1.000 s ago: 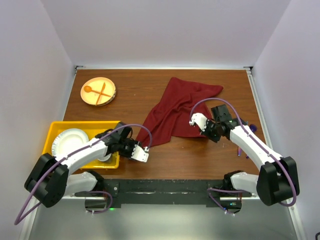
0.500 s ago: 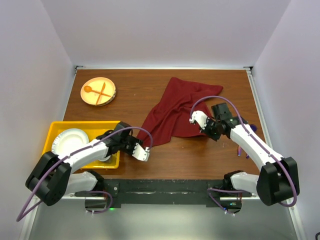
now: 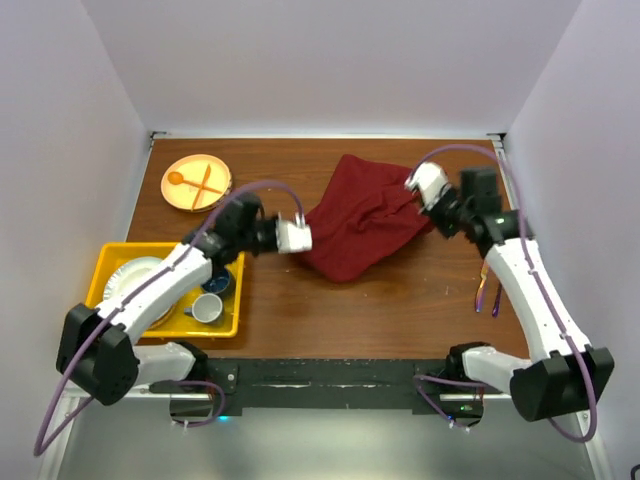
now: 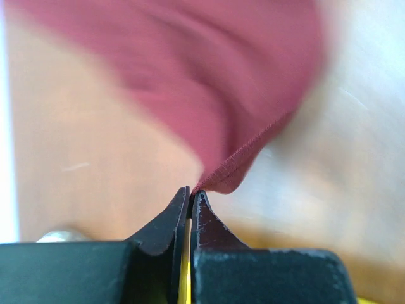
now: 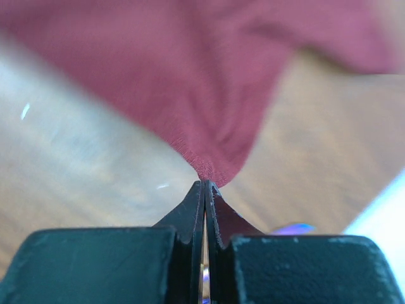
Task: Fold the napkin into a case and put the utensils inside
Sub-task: Flatten out the crumpled napkin at the center of the board.
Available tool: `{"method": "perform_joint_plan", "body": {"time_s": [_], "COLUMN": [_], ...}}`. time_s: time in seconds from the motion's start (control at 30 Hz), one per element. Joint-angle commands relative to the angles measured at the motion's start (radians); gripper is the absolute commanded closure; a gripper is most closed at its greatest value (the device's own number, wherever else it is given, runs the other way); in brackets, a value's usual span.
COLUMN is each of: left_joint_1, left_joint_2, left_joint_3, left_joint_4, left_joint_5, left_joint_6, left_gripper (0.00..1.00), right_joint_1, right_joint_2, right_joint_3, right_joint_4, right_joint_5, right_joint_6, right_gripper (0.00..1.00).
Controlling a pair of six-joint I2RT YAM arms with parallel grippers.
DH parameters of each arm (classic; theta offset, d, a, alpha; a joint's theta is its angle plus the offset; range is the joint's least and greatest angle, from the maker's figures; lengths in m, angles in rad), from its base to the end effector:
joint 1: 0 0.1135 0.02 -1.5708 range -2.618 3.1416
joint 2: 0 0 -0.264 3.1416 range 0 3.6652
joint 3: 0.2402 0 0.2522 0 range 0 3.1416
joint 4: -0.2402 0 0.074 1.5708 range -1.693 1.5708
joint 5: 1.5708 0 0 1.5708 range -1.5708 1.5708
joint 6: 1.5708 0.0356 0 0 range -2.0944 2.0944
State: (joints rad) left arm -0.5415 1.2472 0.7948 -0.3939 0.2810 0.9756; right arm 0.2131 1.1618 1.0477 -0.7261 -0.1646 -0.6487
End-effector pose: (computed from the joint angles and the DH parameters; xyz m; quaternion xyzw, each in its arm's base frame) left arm 0.2128 -0.1395 0.2297 0.6729 0.6379 -0.0523 0.3709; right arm 0.2314 0.0560 0.3062 -0.4155 0.8335 -0.0020 0.3642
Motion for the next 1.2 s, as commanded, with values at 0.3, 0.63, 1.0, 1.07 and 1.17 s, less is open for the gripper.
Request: {"method": "perform_joint_plan", "body": {"time_s": [0.3, 0.63, 1.0, 1.07, 1.17], "left_joint_1": [0.14, 0.133, 0.158, 0.191, 0.257], "left_joint_2": [0.136, 0.125, 0.129, 0.167, 0.198], "left_joint_3": [0.935, 0.98, 0.705, 0.71, 0.704], "left_joint_4": [-0.066, -0.191, -0.102, -0.088, -0.088], "left_joint_5": [-0.198, -0.071, -0.278, -0.347, -0.358], "left_joint_6": [-0.552, -0.528, -0.597, -0.621, -0.669], "left_gripper": [1.0, 1.0, 1.0, 1.0, 1.0], "right_joint_1": [-0.161, -0.159, 0.127, 0.192, 0.241], "right_joint_2": [0.082, 0.156, 0.062, 0.13, 0.271], "right_joint_3": [0.788, 0.896, 0.168, 0.131, 0.139], "right_joint_4": [0.273, -0.214, 0.113, 0.227, 0.348], "right_joint_5": [0.258, -0.108, -0.345, -0.358, -0.377], "right_joint_6": [0.146, 0.156, 0.302, 0.4, 0.548], "right_gripper": [1.0, 0.73, 0.24, 0.25, 0.28]}}
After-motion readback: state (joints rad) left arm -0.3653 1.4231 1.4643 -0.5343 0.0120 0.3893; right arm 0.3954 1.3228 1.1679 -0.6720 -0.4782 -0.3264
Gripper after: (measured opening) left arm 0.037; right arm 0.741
